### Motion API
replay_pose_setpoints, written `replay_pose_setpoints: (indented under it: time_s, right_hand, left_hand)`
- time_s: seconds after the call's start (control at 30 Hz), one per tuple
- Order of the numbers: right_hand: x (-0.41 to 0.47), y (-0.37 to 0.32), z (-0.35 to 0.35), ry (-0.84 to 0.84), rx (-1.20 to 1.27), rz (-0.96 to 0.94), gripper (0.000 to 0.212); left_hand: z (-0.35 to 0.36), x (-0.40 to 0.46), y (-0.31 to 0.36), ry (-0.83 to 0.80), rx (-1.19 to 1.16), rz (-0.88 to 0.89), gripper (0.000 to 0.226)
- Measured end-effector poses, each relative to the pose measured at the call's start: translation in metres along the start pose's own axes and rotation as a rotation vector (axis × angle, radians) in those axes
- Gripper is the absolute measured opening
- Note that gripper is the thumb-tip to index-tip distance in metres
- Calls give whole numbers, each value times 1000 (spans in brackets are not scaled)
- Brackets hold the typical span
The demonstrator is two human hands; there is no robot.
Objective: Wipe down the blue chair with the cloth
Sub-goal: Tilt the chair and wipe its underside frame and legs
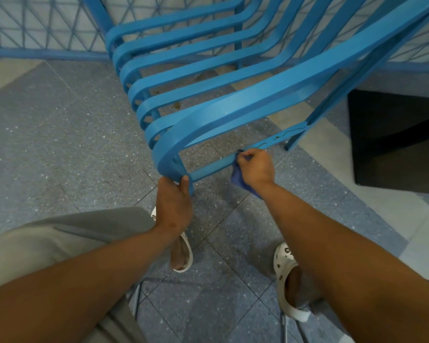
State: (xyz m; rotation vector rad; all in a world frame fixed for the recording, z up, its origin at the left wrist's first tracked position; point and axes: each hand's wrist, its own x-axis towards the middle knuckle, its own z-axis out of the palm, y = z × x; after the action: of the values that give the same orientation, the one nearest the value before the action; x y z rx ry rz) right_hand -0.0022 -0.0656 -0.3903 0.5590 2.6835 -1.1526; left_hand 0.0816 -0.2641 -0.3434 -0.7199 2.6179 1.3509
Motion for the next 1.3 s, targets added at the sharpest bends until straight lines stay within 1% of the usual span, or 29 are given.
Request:
replay_pose_setpoints:
  time_s: [0.1,0.17,0.2,0.23,0.27,0.3,0.33,0.37,0.4,0.47,0.5,0.57,0.63,0.73,0.83,0.93,0.97,1.1,1.17,1.23,1.3]
  right_hand:
    - [6,4,-5,25,-17,46,14]
    - [-4,0,5,11,-54,-3,15]
    - [-10,-2,13,-17,-83,-58,17]
    - [-18,-3,20,-64,-111,-120,19]
    - [-23,-3,24,-107,-123,-176,21]
    - [-26,0,26,-125,-115,-214,22]
    - [-26,4,25,-114,-75,-221,22]
    - [-23,8,20,-75,-3,-187,21]
    - [-18,15,12,-16,82,-125,20]
    - [-3,25,-5,88,154,-3,20]
    - [6,30,-13,106,130,29,20]
    - [19,33,-22,110,66,1,20]
    - [20,26,-19,84,31,-68,21]
    - [-2,12,8,-34,2,-107,24]
    - [-26,3,34,-111,-64,-176,28]
    - [-19,3,29,-121,-82,-243,24]
    - [-11,6,20,-103,-81,-225,22]
    - [25,18,-10,76,14,-42,15]
    - [25,14,-7,103,-34,-34,16]
    - [11,9,9,50,-61,-88,18]
    - [-8,4,25,-59,-115,-213,22]
  left_hand:
    - [3,-3,8,-43,-61,-30,25]
    - [8,-9,18,-89,-68,-113,28]
    - [12,-12,23,-130,-68,-184,31]
    - [16,-16,31,-188,-75,-243,31]
    - [23,-17,34,-285,-50,-293,24]
    - [26,-21,44,-380,-10,-319,23]
    - [33,-20,46,-446,64,-306,33]
    - [35,-22,55,-494,132,-269,49]
    - [41,-21,56,-536,210,-202,59]
    - [47,-18,60,-602,360,-1,59]
    - [48,-15,61,-608,443,106,60]
    - [52,-6,57,-571,587,235,65]
    - [56,6,50,-535,715,274,66]
    - [61,18,38,-532,831,219,71]
    - [62,21,28,-514,824,274,68]
    - [59,24,25,-471,821,347,60]
    - [58,26,25,-465,808,338,59]
    - [58,24,23,-481,763,305,63]
    - [61,24,23,-500,765,294,66]
    - [63,25,24,-501,763,277,68]
    - [63,26,26,-500,777,264,69]
